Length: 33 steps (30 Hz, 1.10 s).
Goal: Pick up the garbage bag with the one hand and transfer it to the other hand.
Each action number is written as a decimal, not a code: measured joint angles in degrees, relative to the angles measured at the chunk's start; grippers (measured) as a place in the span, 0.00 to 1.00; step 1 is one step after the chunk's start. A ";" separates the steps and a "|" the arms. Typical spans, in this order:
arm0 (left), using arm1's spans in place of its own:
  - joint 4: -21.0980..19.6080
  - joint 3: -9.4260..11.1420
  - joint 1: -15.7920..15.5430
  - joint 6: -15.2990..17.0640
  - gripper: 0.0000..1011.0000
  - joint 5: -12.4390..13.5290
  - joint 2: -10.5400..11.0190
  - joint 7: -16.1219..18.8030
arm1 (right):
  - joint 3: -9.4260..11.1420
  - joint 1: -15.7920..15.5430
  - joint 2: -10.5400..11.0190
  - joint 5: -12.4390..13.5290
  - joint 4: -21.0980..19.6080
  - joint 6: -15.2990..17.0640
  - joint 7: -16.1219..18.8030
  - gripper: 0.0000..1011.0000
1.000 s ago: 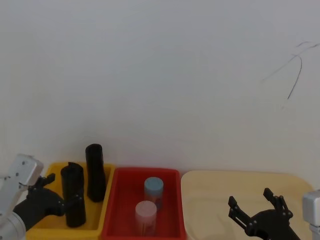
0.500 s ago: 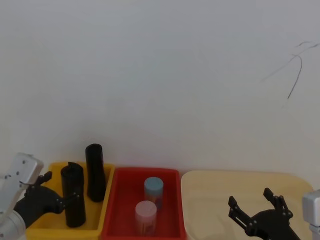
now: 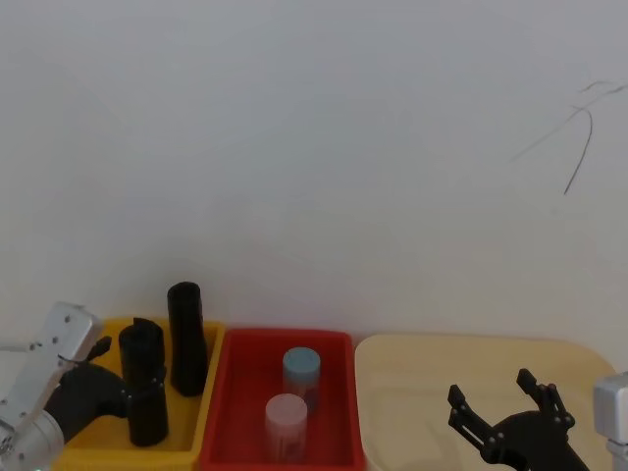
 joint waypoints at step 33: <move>8.68 1.36 -5.33 -1.14 0.99 3.55 -3.82 0.91 | 0.00 0.00 0.00 0.00 0.00 0.00 0.00 0.99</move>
